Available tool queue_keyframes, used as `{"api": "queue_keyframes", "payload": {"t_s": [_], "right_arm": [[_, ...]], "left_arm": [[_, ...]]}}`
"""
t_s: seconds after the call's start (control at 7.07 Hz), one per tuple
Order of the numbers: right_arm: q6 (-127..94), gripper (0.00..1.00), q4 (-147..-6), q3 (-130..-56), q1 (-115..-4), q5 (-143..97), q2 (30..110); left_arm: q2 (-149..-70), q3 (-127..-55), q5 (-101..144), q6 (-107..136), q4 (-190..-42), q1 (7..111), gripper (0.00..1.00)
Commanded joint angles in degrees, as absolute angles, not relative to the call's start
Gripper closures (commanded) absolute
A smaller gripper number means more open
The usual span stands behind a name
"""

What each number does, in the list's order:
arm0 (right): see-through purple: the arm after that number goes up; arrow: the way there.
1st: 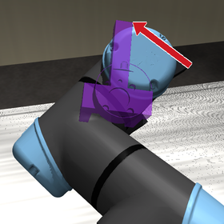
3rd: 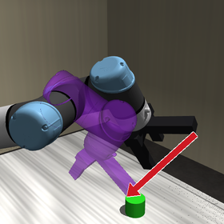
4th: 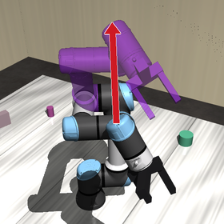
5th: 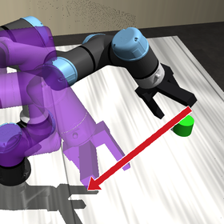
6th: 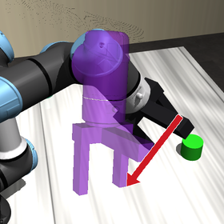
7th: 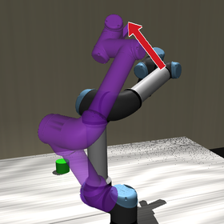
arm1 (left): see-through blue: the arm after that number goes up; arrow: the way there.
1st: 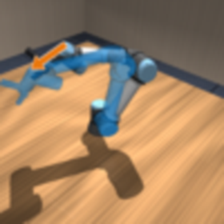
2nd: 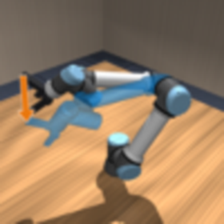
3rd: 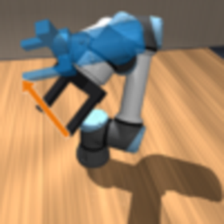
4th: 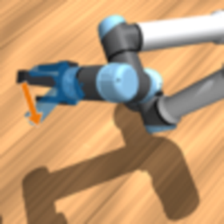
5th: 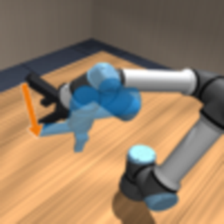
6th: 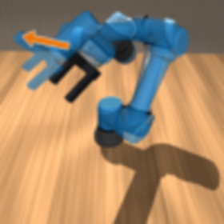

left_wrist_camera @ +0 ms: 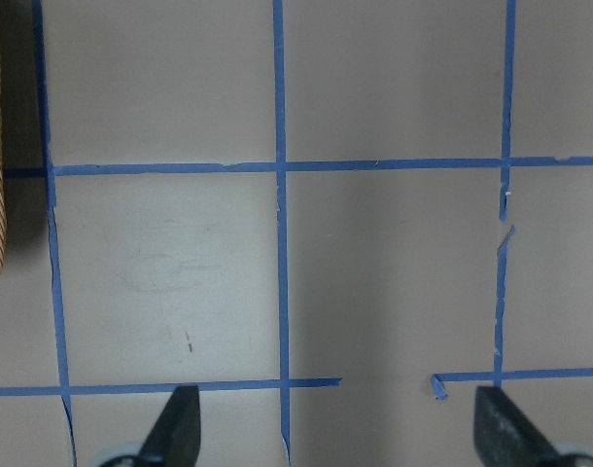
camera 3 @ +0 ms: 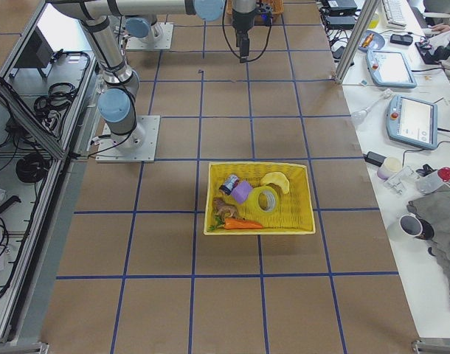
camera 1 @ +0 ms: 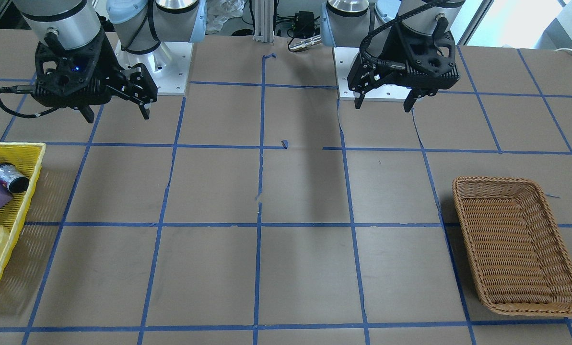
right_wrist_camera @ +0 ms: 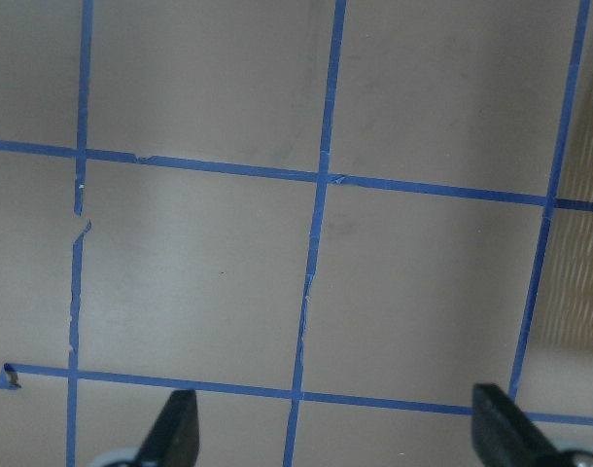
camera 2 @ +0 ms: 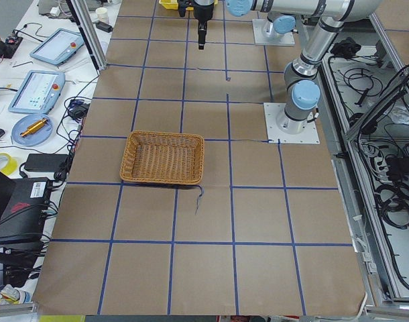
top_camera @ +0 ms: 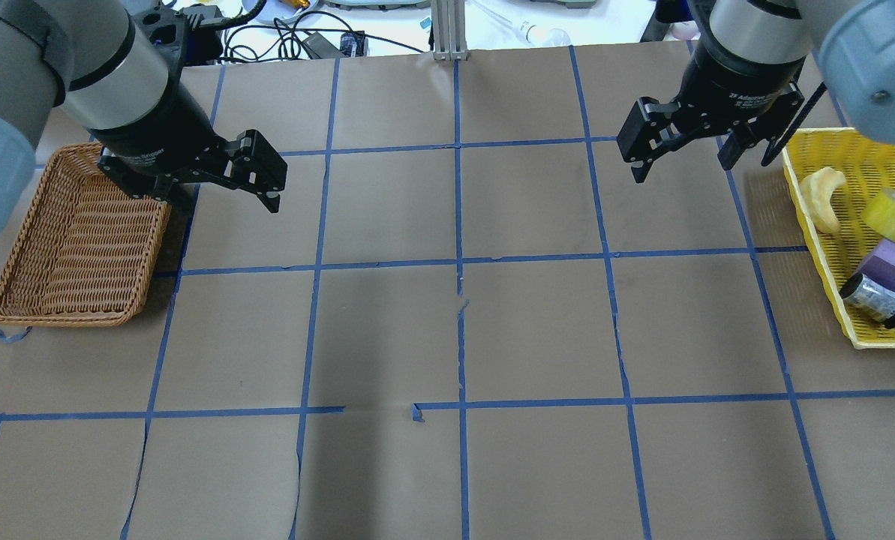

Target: Transfer tape with both arms

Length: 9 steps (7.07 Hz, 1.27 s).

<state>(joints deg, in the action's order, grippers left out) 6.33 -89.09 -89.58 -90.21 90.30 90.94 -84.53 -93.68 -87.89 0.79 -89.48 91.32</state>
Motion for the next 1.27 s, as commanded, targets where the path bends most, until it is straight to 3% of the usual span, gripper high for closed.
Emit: {"api": "queue_keyframes", "payload": {"t_s": [0.0,1.13], "right_arm": [[6.3,0.00,-89.1,-89.6,-90.2,90.3,91.1],[7.3,0.00,-88.5,-89.7,-90.2,92.0,90.4]], "left_arm": [[-84.6,-93.7,-87.9,0.8,-89.5,91.2,0.00],[-84.6,-93.6,-87.8,0.8,-89.4,91.0,0.00]]}}
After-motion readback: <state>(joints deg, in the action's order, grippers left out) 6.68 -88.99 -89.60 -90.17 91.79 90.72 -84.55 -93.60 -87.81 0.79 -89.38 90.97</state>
